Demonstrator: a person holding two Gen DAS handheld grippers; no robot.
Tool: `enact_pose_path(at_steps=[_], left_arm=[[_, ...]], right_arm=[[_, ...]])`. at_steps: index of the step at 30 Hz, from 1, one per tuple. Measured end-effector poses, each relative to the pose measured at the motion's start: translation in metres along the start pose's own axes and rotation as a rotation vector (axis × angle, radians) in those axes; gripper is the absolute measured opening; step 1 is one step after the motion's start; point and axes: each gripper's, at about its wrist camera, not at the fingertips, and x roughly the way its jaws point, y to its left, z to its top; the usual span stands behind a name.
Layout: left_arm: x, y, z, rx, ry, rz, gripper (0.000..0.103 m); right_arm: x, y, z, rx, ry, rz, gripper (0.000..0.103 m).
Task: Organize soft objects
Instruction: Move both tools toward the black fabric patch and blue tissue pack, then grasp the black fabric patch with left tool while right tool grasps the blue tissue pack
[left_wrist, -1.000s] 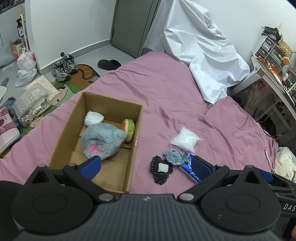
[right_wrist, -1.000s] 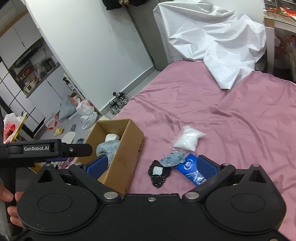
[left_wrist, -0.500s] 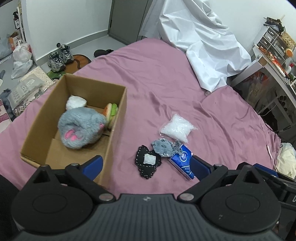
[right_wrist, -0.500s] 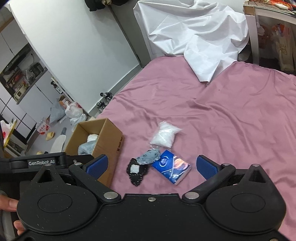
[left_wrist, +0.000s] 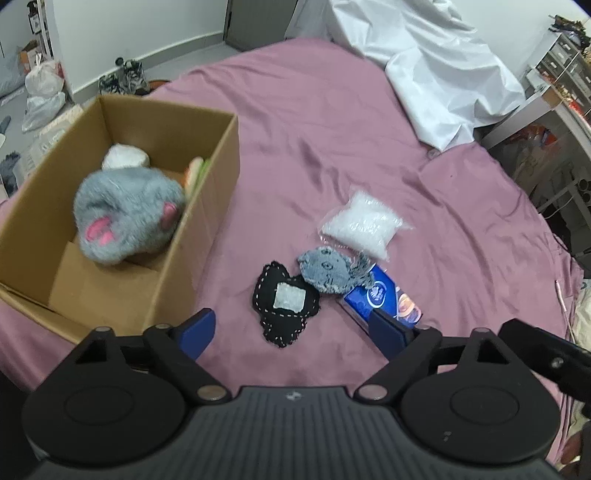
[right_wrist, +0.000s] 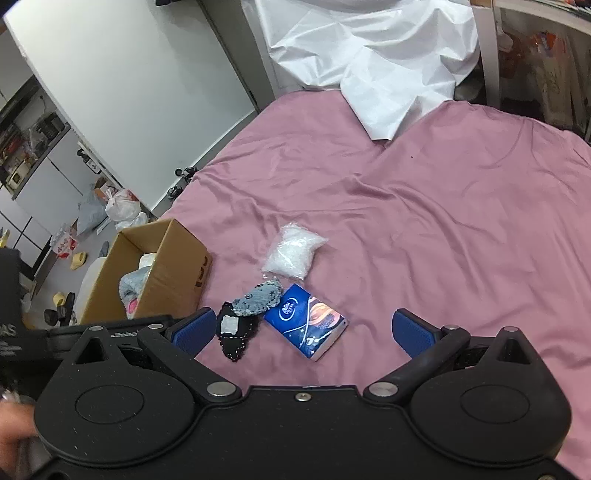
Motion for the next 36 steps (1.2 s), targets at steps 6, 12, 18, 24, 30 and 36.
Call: enact_pose_path(at_steps=[6,12,18,24,30,36], left_arm=[[0.021,-0.004,-0.003,0.010,0.019,0.024,0.086],[0.028,-0.015,-0.005,0.054,-0.007,0.075,0.086],[0.036,-0.024,-0.010,0.061,0.006,0.083,0.080],[0.056,-0.023,-0.011,0.039,0.026,0.116,0.076],[0.073,-0.019,-0.009,0.018,0.024,0.145,0.068],[0.074,-0.013,-0.003,-0.030,0.018,0.137,0.039]], right_arm=[[0.010,-0.006,0.000,0.012,0.030,-0.004,0.103],[0.020,-0.012,0.001,0.021,0.057,-0.027,0.103],[0.026,-0.015,0.003,0.030,0.067,-0.027,0.102],[0.033,-0.018,0.003,0.037,0.091,-0.024,0.097],[0.045,-0.018,0.002,0.023,0.124,-0.008,0.086],[0.056,-0.020,0.002,0.019,0.155,0.008,0.084]])
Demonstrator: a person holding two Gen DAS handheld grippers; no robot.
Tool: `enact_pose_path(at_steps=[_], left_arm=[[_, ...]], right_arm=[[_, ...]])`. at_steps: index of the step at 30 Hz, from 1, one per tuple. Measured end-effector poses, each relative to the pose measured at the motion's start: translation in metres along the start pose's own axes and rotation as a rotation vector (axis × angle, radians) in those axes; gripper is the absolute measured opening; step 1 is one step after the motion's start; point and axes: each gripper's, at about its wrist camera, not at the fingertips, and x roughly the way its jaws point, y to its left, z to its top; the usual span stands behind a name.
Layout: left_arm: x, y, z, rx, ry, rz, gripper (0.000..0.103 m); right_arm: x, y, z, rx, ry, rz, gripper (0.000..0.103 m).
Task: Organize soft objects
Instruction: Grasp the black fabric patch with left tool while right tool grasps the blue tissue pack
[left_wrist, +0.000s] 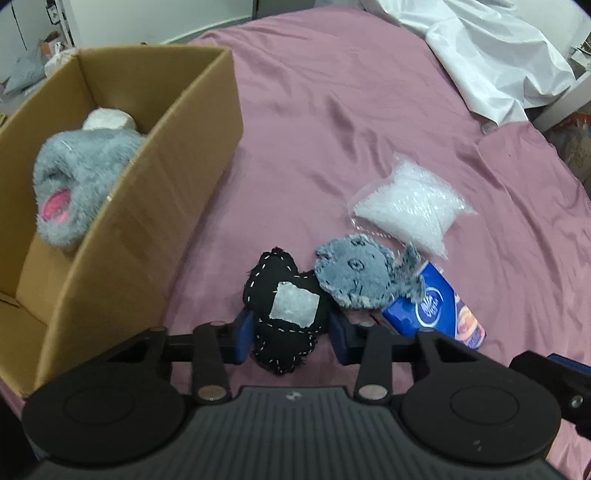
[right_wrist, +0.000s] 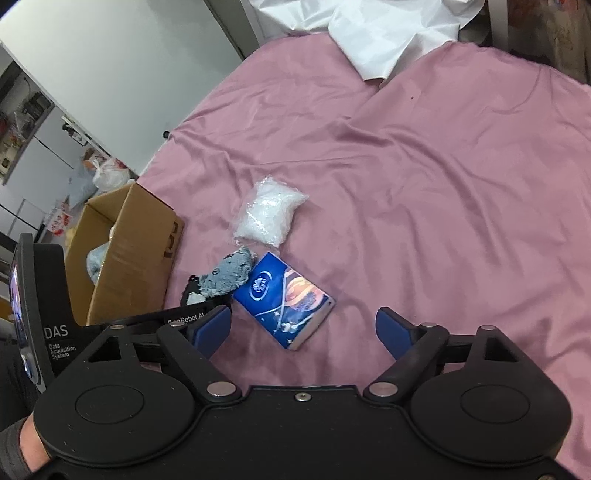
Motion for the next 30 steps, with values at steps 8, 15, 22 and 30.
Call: enact_pose_path(at_steps=[8,15,22,30], left_arm=[[-0.016,0.005,0.007,-0.040,-0.027,-0.044,0.033],[-0.036,0.013,0.017,-0.061,-0.051,-0.078,0.033],[-0.057,0.024,0.026,-0.062,-0.079,-0.101,0.033],[-0.081,0.043,0.028,-0.083,-0.105,-0.117,0.033]], right_arm=[[0.013,0.011,-0.001,-0.077,0.025,-0.013,0.084],[0.023,0.026,-0.002,-0.172,0.022,-0.023,0.086],[0.044,0.041,-0.005,-0.257,0.031,-0.105,0.086],[0.060,0.049,-0.013,-0.319,0.061,-0.162,0.059]])
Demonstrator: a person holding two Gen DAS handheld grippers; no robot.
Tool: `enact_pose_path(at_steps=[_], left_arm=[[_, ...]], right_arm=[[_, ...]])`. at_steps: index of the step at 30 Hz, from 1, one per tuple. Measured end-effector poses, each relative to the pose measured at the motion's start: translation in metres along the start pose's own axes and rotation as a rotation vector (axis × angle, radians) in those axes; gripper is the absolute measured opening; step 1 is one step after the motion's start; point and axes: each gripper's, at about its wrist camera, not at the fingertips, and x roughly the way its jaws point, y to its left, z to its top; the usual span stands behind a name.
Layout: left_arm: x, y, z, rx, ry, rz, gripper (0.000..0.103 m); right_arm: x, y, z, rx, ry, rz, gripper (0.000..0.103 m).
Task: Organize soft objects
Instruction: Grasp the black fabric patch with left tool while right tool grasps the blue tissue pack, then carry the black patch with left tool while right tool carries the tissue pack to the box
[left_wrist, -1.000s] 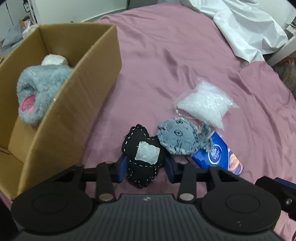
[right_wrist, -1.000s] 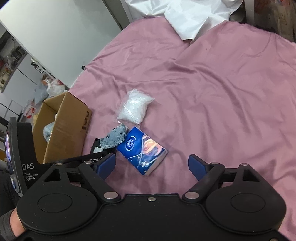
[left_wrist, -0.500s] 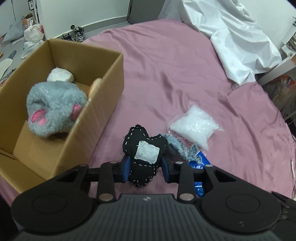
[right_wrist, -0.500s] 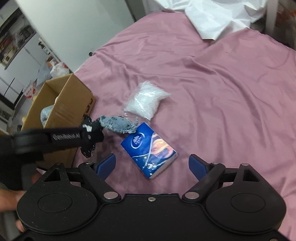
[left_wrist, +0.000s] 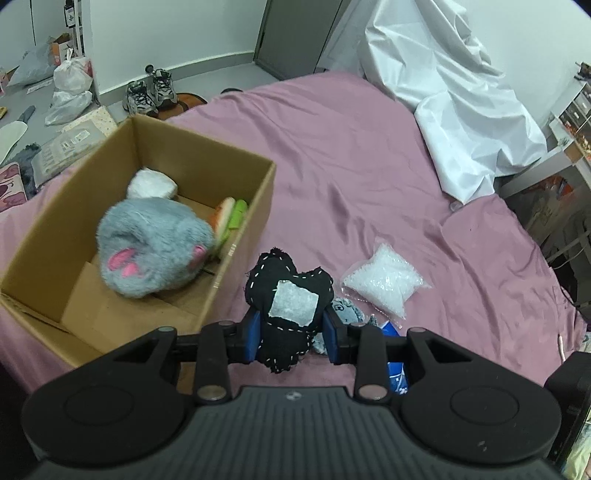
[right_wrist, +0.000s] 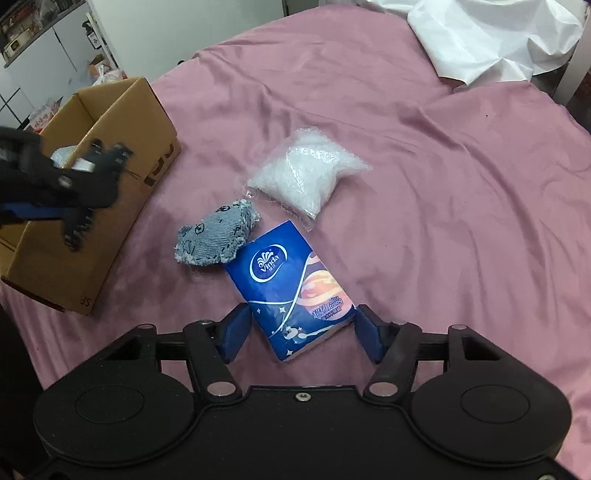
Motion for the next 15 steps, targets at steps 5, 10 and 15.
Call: enact_pose_path(at_steps=[5,10,15], left_arm=[[-0.017,0.012,0.002,-0.005,-0.023,0.005,0.033],[-0.034,0.024,0.004,-0.008,-0.045,0.008,0.034],[-0.047,0.032,0.007,-0.016,-0.062,-0.012,0.033]], right_arm=[[-0.019,-0.006,0.001,0.072,-0.025,0.006,0.059],[-0.039,-0.015,-0.002,0.150,-0.068,0.066,0.059],[-0.052,-0.013,-0.003,0.172,-0.106,0.105,0.059]])
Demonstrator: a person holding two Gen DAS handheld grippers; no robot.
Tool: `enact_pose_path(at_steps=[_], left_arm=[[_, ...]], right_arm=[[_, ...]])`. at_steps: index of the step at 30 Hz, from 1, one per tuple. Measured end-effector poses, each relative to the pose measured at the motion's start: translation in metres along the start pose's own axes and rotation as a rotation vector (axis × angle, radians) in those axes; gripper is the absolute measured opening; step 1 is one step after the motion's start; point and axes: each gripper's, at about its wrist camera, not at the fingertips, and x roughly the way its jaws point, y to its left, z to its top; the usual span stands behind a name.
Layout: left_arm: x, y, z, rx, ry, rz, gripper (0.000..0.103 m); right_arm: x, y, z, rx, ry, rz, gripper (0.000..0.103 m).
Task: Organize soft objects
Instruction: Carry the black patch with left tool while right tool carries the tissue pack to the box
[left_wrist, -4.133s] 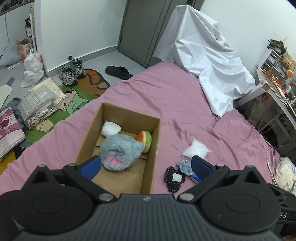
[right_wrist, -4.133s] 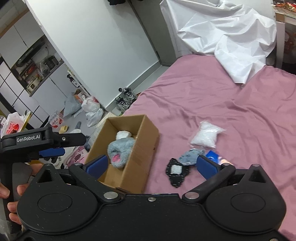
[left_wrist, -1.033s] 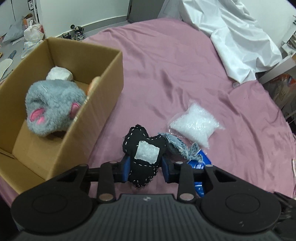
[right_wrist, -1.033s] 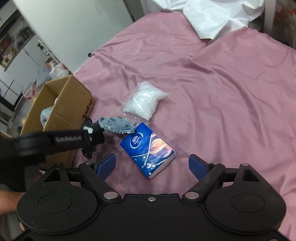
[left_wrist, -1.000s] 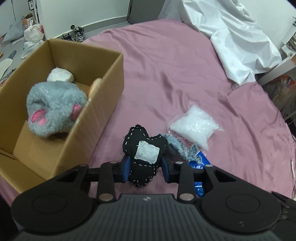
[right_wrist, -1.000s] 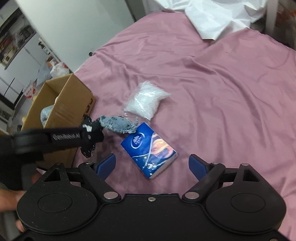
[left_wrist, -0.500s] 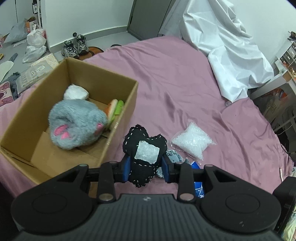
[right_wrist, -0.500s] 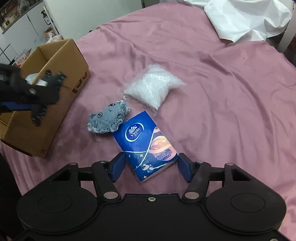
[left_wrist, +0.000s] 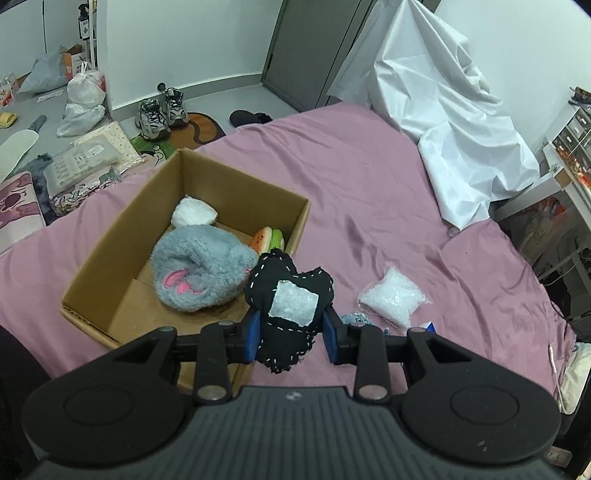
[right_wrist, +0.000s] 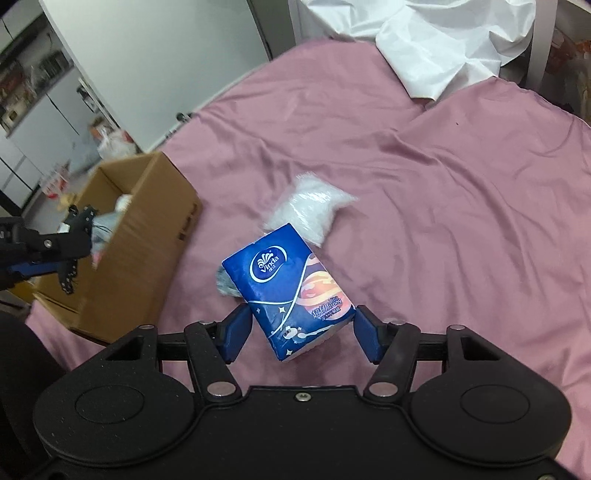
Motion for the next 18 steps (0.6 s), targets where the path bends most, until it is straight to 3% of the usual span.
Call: enact_pose_path(at_steps=[4,12,18], left_arm=[[-0.009,0.007,0.003,0.001,-0.021,-0.014,0.033],[-0.018,0.023,0.011,0.004,-0.046,-0.029,0.033],[-0.017,0.038,0.018,0.000,-0.051,-0.015,0.034]], right_arm=[[-0.008,0.009,0.001,0.002,-0.030,-0.006,0.059],[-0.036,0.029,0.010,0.008,-0.124,0.079,0.059],[-0.043,0.045,0.013,-0.013,-0.167,0.090,0.059]])
